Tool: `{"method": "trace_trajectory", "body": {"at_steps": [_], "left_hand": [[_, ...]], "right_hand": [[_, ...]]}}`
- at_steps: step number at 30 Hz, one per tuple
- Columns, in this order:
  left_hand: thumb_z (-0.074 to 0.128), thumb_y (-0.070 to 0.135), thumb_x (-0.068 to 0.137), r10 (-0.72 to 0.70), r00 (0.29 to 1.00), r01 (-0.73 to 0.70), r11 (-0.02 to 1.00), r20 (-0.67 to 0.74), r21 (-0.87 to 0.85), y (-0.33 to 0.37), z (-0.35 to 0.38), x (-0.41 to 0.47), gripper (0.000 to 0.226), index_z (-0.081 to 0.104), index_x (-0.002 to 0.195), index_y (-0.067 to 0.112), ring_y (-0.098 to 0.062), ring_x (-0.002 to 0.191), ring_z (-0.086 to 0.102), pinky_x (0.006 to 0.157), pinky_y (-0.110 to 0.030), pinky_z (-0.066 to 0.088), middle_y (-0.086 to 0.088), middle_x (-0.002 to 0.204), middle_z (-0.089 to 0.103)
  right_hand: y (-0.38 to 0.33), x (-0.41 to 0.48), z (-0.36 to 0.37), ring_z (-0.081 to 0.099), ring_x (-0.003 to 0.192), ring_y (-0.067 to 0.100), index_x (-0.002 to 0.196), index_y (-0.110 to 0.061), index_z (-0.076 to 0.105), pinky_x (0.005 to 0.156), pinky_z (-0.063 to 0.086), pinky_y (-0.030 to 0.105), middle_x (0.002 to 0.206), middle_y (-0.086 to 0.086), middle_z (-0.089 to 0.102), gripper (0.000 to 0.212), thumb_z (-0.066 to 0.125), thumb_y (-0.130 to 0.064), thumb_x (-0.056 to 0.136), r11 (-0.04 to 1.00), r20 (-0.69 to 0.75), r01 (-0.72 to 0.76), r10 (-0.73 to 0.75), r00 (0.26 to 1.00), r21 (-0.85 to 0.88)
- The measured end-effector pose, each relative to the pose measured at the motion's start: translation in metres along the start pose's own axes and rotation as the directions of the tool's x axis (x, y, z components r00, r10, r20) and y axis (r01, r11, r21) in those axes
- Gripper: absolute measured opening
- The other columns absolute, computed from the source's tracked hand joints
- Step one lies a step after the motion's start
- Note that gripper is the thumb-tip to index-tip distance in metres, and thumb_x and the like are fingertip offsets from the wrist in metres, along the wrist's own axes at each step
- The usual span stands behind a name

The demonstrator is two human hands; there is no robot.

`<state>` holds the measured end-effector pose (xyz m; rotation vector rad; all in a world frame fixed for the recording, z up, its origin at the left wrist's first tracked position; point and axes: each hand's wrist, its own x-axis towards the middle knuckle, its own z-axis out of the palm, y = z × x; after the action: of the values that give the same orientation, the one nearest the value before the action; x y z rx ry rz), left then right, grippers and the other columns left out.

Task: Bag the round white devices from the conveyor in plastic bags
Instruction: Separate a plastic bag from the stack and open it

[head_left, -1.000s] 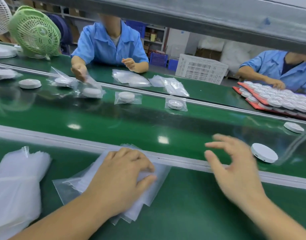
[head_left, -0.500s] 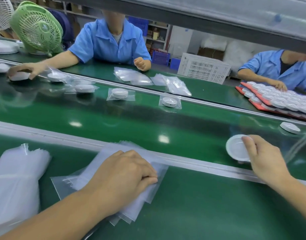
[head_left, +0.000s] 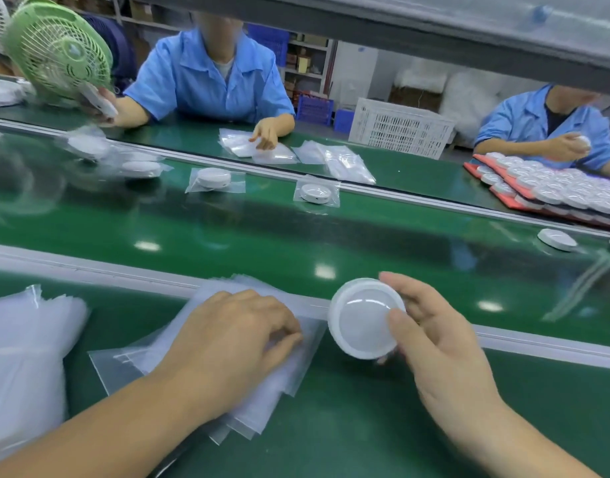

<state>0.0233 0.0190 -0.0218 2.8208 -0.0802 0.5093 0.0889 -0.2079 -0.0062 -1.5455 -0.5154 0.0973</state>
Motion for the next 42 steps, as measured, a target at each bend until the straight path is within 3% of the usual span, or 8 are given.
{"method": "trace_trajectory", "body": {"at_steps": [4,8,17,22,27,32,36,42], "left_hand": [[0.037,0.070,0.092,0.038,0.996,-0.040,0.999,0.084,0.031,-0.005,-0.002,0.001,0.040,0.071,0.105,0.053,0.004,0.102,0.052,0.087,-0.027,0.043,0.039,0.106,0.063],[0.047,0.058,0.090,-0.006,1.000,0.006,1.000,-0.013,-0.022,-0.005,0.001,-0.002,0.031,0.075,0.094,0.045,0.002,0.093,0.058,0.084,-0.028,0.049,0.036,0.095,0.067],[0.070,0.043,0.087,-0.195,0.971,0.141,0.933,-0.136,-0.330,-0.004,0.001,-0.001,0.009,0.077,0.082,0.043,0.008,0.094,0.062,0.083,-0.026,0.053,0.038,0.089,0.067],[0.066,0.056,0.082,-0.138,0.983,0.060,0.870,-0.124,-0.490,0.002,-0.002,0.000,0.020,0.079,0.089,0.043,0.005,0.099,0.064,0.088,-0.027,0.053,0.036,0.094,0.069],[0.081,0.065,0.066,0.074,0.997,-0.077,0.851,-0.028,-0.520,0.014,-0.001,-0.007,0.064,0.057,0.125,0.059,0.012,0.110,0.060,0.094,-0.016,0.047,0.038,0.116,0.063],[0.073,0.046,0.085,-0.024,0.929,-0.224,0.759,-0.369,-0.612,0.032,0.004,-0.008,0.033,0.065,0.117,0.042,0.001,0.107,0.066,0.087,-0.013,0.050,0.027,0.115,0.068],[0.073,0.036,0.087,-0.088,0.925,-0.210,0.693,-0.370,-0.690,0.035,0.005,-0.009,0.012,0.071,0.099,0.035,-0.011,0.096,0.071,0.080,-0.025,0.054,0.016,0.099,0.073],[0.046,0.057,0.096,0.082,0.928,-0.139,0.981,-0.364,-0.135,0.019,0.005,-0.007,0.035,0.058,0.124,0.039,-0.007,0.115,0.055,0.092,-0.031,0.043,0.024,0.122,0.058]], "right_hand": [[0.024,0.003,-0.022,0.066,0.104,0.013,0.128,-0.046,0.058,0.086,0.048,0.016,0.118,-0.018,0.067,0.041,0.063,-0.024,0.094,0.690,0.145,0.485,-0.491,0.859,-0.537],[0.033,0.009,-0.021,0.064,0.107,0.008,0.130,-0.040,0.058,0.091,0.044,0.012,0.121,-0.021,0.065,0.035,0.060,-0.025,0.099,0.680,0.166,0.506,-0.502,0.849,-0.531],[0.040,0.007,-0.015,0.064,0.126,0.020,0.108,-0.017,0.081,0.096,0.056,0.039,0.121,-0.005,0.073,0.036,0.051,0.002,0.099,0.315,0.527,0.807,-0.629,0.571,-0.499],[0.036,0.007,-0.007,0.066,0.124,0.019,0.108,-0.012,0.079,0.100,0.054,0.034,0.120,-0.003,0.073,0.031,0.065,0.009,0.091,0.405,0.447,0.790,-0.663,0.600,-0.460],[0.025,-0.003,0.003,0.074,0.088,0.005,0.102,-0.032,0.080,0.082,0.056,0.018,0.103,-0.021,0.077,0.022,0.082,-0.039,0.081,0.752,0.038,0.538,-0.569,0.822,-0.380],[0.021,-0.010,0.019,0.062,0.128,0.021,0.113,-0.043,0.077,0.102,0.051,0.039,0.123,-0.008,0.074,0.041,0.084,-0.058,0.076,0.938,0.042,0.328,-0.326,0.945,-0.110],[0.021,-0.017,0.025,0.073,0.073,0.010,0.087,-0.039,0.083,0.068,0.058,0.025,0.086,-0.001,0.080,0.024,0.093,-0.047,0.067,0.984,0.026,0.166,-0.165,0.986,-0.064],[0.004,0.026,0.005,0.069,0.069,0.001,0.083,-0.041,0.081,0.066,0.052,0.010,0.079,-0.008,0.078,0.010,0.083,-0.038,0.073,0.974,-0.150,0.138,-0.166,0.975,-0.181]]}}
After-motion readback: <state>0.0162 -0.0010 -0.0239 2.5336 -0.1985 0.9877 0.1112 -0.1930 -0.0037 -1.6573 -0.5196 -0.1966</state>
